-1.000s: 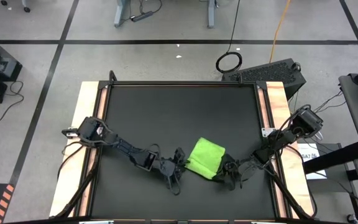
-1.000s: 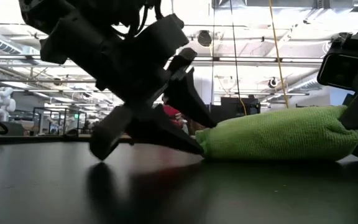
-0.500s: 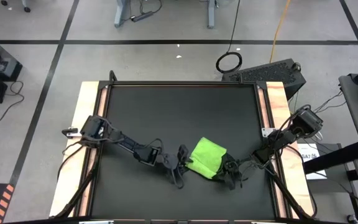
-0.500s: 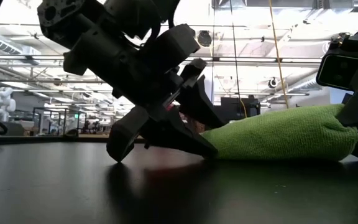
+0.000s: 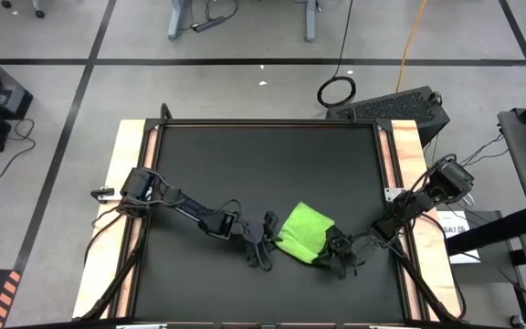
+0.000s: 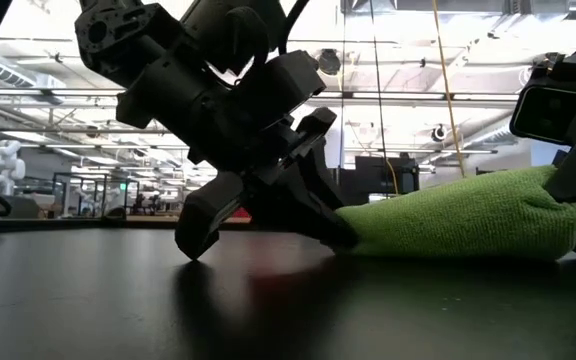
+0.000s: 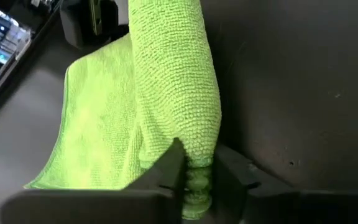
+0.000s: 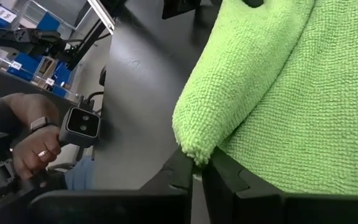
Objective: Roll towel into tight, uniform cylinder
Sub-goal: Roll the green towel
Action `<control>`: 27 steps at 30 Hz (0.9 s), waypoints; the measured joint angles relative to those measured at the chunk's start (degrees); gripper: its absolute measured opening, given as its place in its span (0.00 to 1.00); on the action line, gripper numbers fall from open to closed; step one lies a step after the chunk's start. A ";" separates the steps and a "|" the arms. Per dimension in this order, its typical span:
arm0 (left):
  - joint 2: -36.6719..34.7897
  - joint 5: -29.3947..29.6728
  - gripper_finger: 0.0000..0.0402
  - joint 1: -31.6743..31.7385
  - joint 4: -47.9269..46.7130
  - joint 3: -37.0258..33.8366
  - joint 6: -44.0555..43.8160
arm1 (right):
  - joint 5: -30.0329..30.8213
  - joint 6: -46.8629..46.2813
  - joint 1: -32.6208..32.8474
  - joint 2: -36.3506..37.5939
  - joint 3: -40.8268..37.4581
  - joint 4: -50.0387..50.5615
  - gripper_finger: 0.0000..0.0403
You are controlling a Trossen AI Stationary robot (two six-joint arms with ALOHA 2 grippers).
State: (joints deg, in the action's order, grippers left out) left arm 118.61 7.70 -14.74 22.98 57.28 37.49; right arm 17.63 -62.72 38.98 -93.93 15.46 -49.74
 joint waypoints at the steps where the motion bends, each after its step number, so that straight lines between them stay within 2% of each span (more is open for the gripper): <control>1: 0.00 -0.13 0.13 0.00 0.09 0.00 0.40 | -0.02 0.15 0.02 0.00 0.00 -0.02 0.04; 4: 0.00 -1.37 0.04 0.07 0.34 0.00 1.84 | -0.30 1.13 0.04 0.00 0.00 -0.06 0.09; 7: 0.00 -1.97 0.04 0.41 -1.50 0.46 1.97 | -1.39 2.75 0.04 0.10 0.02 -0.14 0.16; 10: -0.04 -1.20 0.04 1.14 -8.10 1.96 2.10 | -4.32 5.01 0.02 1.04 0.02 0.74 0.24; 16: -0.34 1.69 0.04 1.62 -15.77 3.10 1.46 | -10.36 5.37 0.38 5.88 0.06 8.32 0.37; 21: -0.89 4.82 0.04 1.53 -19.51 3.19 -4.34 | -9.40 9.97 1.60 9.41 0.00 15.16 0.41; 27: -2.58 8.51 0.04 1.49 -25.51 3.23 -12.76 | -3.31 18.31 1.96 10.56 0.70 19.15 0.39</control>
State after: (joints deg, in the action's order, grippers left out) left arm 116.03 16.22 -13.26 -2.52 60.51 24.73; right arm 14.31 -44.40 40.94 -83.37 16.16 -30.59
